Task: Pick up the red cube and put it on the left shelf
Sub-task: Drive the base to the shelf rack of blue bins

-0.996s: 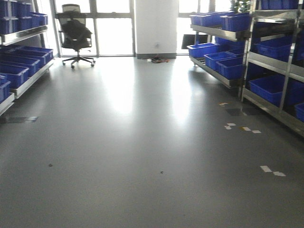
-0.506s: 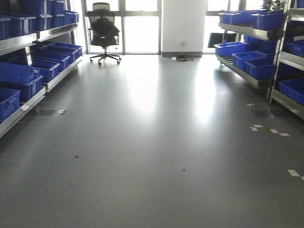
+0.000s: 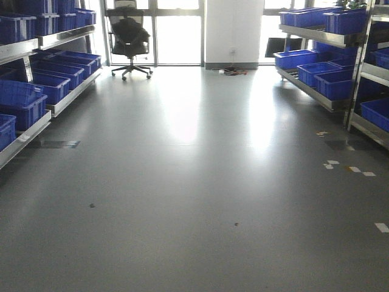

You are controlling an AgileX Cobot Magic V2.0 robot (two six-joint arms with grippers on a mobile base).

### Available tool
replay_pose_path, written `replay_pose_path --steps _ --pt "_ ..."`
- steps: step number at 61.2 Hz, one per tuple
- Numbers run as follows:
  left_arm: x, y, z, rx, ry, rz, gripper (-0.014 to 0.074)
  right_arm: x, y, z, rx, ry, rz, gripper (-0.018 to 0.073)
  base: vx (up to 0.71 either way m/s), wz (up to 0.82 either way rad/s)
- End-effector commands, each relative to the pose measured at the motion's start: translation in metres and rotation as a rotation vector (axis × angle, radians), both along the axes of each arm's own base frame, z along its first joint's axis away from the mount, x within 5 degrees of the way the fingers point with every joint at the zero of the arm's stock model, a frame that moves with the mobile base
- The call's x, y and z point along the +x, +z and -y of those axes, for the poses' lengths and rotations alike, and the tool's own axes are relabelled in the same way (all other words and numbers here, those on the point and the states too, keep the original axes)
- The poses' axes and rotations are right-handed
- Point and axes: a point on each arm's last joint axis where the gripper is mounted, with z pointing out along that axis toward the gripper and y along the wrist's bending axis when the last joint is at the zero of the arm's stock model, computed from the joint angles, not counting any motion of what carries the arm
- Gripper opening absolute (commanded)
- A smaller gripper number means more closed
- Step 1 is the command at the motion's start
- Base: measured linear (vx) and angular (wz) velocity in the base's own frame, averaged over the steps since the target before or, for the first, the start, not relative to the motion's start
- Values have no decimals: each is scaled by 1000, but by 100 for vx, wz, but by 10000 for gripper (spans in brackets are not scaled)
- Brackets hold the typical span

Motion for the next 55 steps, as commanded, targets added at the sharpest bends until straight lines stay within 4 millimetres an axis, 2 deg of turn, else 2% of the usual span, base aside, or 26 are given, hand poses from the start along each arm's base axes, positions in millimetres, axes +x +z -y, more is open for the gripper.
replay_pose_path --steps 1,27,55 --pt "1 -1 0 -8 3 52 106 1 15 -1 -5 14 97 59 24 13" --pt "1 -1 0 -8 3 52 106 1 15 -1 -5 14 97 59 37 9" --pt "1 -1 0 -8 3 50 106 1 15 -1 -5 14 97 59 55 -4"
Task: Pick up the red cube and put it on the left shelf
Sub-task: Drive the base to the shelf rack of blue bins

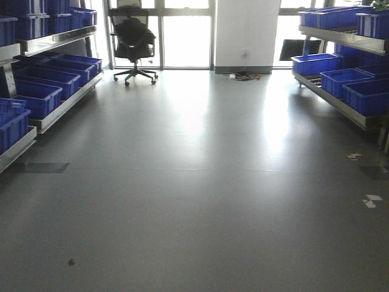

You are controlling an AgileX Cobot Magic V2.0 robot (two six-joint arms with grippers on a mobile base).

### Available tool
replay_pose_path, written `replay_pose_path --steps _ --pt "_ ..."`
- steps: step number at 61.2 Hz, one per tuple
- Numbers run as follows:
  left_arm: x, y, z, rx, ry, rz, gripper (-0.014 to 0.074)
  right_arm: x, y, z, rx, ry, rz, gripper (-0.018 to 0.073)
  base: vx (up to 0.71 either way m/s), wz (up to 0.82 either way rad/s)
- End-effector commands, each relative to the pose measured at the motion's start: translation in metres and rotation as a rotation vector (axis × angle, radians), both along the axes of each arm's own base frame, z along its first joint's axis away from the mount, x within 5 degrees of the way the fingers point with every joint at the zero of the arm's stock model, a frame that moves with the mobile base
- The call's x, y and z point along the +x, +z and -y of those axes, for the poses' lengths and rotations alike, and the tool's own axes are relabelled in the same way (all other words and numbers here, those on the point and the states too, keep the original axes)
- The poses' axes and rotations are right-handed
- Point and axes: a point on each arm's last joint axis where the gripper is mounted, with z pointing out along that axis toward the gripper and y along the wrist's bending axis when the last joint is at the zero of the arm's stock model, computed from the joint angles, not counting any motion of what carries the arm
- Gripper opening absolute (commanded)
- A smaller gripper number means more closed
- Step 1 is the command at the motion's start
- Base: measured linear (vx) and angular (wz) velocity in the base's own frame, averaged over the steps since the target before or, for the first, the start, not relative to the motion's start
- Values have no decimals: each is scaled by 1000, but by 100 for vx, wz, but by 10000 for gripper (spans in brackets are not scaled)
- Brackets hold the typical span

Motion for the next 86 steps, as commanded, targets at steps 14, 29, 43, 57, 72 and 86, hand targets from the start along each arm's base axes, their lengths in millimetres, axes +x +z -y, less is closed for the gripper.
replay_pose_path --steps 14,29,43,57,72,86 --pt "1 -1 0 -8 3 50 106 1 16 -1 -5 15 102 59 65 -6" --pt "1 -1 0 -8 3 52 106 1 16 -1 -5 15 102 59 67 4" --pt "1 -1 0 -8 3 50 106 1 16 -1 -5 15 101 59 70 21" --pt "1 -1 0 -8 3 52 106 1 16 -1 -5 15 101 59 69 26" --pt "1 -1 0 -8 3 50 106 1 16 -1 -5 15 101 59 69 26" --pt "1 -1 0 -8 3 52 106 1 16 -1 -5 15 101 59 65 34"
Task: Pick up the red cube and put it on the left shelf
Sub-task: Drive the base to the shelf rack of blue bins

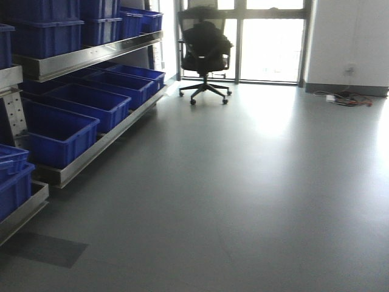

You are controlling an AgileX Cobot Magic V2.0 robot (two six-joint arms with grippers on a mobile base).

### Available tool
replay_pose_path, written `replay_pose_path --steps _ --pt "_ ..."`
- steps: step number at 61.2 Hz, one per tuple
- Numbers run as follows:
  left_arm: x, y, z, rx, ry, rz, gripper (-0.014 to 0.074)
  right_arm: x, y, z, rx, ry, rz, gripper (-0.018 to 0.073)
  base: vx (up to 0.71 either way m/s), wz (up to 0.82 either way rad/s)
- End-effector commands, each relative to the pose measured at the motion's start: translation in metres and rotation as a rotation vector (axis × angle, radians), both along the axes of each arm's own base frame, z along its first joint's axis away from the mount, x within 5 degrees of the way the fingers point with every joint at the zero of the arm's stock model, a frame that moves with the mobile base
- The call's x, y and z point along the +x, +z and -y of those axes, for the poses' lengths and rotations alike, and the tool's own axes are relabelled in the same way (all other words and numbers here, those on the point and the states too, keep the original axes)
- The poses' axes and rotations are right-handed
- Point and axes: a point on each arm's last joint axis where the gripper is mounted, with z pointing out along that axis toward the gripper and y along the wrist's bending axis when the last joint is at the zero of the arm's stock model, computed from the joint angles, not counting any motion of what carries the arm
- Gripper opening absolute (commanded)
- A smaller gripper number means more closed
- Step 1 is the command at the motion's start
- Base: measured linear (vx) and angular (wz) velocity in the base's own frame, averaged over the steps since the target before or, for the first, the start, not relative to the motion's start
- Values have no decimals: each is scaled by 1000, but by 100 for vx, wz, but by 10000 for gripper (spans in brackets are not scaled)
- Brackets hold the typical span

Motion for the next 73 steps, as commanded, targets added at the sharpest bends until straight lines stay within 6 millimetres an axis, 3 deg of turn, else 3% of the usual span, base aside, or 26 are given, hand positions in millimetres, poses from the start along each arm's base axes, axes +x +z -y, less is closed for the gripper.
replay_pose_path --steps 1,73 --pt "1 -1 0 -8 3 52 106 1 16 -1 -5 15 103 59 63 45" --pt "1 -1 0 -8 3 50 106 1 16 -1 -5 15 103 59 47 63"
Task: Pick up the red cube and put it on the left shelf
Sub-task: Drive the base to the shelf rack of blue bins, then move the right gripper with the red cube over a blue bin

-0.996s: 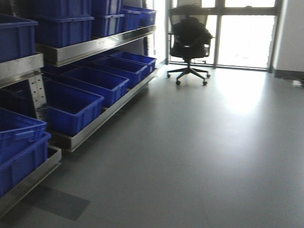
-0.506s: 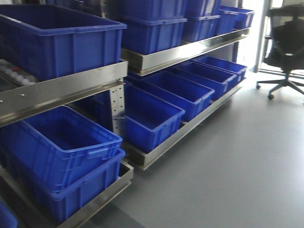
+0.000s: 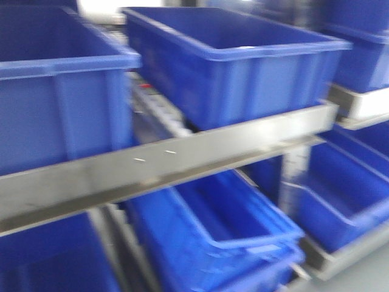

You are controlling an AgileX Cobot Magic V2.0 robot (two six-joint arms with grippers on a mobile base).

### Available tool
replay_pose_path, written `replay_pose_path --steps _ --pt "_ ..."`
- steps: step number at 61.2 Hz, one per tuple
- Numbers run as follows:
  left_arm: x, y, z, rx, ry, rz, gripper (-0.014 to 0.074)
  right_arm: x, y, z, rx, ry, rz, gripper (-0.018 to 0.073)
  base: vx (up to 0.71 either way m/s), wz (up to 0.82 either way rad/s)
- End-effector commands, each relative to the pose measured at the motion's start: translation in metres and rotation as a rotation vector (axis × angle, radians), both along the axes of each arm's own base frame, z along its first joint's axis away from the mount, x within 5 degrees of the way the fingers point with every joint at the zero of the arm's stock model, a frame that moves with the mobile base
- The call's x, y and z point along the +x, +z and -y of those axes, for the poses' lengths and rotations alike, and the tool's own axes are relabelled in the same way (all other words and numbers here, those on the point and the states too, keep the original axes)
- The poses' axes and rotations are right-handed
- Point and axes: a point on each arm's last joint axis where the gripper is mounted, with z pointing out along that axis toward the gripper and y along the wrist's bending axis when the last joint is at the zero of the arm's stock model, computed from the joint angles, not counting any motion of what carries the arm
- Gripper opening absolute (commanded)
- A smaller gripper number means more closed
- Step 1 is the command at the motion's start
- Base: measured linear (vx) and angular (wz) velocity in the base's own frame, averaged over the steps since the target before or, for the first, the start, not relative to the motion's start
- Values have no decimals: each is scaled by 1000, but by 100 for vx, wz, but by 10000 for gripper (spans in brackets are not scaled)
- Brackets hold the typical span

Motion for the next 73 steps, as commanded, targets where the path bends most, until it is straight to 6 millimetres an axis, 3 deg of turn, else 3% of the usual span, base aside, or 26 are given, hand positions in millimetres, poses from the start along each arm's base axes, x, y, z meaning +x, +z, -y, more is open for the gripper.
replay_pose_path --steps 1,37,73 --pt "1 -1 0 -8 3 50 106 1 16 -1 -5 15 103 59 25 100" --pt "1 -1 0 -8 3 50 106 1 16 -1 -5 15 103 59 19 61" --pt "1 -1 0 -8 3 50 106 1 16 -1 -5 15 103 59 7 22"
